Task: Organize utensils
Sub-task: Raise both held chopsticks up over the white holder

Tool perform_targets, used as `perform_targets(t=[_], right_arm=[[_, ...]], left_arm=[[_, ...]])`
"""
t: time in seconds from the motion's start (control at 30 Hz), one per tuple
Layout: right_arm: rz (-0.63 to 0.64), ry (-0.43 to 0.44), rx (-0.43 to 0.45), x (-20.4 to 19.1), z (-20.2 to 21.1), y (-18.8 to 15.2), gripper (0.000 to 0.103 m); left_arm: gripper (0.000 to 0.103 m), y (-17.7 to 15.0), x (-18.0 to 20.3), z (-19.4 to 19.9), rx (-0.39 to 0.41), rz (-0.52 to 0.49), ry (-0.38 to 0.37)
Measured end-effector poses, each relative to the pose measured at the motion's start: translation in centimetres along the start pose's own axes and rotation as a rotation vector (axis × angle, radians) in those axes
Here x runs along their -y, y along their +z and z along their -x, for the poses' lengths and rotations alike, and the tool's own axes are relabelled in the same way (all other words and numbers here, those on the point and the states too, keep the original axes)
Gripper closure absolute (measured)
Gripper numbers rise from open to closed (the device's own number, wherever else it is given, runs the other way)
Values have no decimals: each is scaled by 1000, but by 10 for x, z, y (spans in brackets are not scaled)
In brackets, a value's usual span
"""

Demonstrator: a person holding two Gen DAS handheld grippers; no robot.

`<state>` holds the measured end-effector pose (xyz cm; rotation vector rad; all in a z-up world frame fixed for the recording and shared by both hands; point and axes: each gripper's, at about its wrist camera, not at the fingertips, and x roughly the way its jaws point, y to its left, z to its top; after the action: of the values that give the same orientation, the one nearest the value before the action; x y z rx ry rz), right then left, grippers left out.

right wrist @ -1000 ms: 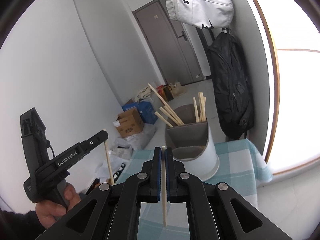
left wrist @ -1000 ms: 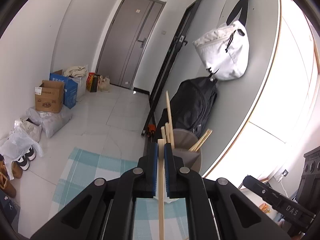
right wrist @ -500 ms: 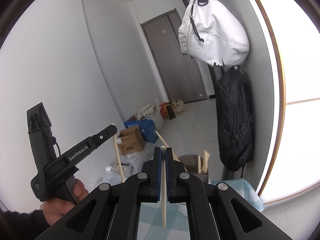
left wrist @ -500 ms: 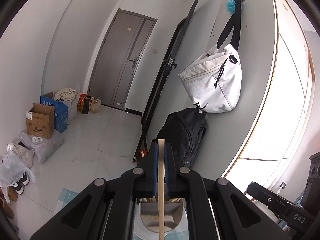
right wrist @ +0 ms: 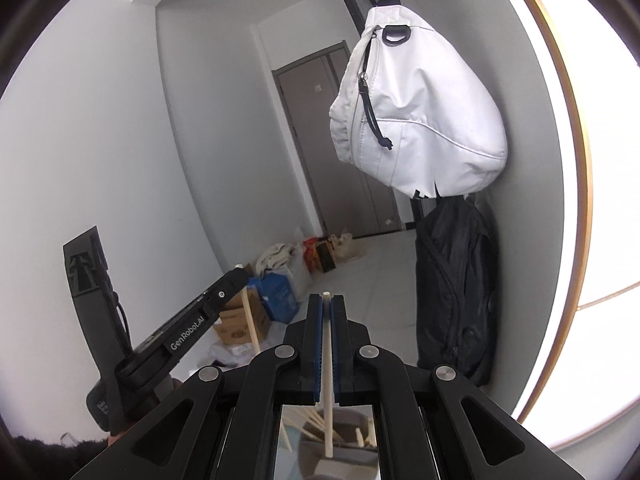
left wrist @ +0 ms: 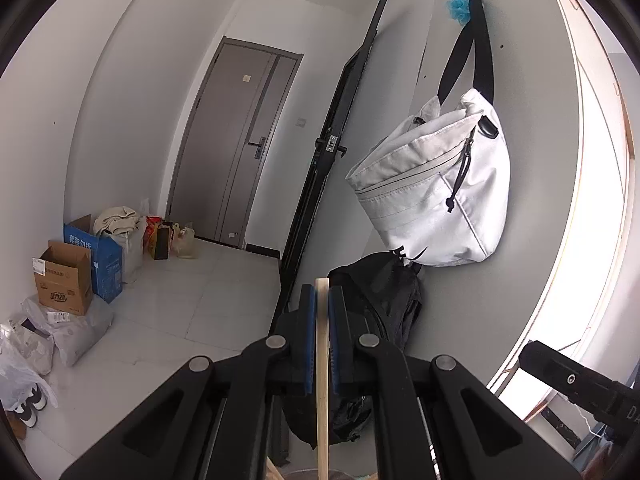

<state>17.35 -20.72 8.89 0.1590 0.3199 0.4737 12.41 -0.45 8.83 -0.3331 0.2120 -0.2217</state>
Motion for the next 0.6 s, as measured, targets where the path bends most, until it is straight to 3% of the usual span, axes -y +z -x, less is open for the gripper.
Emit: perform_targets(t=[0.27, 0.6], right_arm=[[55, -3, -18, 8, -41, -5, 100], [20, -5, -76, 36, -77, -32, 100]], left_arm=[[101, -26, -9, -30, 5, -32, 53], [101, -55, -6, -36, 3, -71, 20]])
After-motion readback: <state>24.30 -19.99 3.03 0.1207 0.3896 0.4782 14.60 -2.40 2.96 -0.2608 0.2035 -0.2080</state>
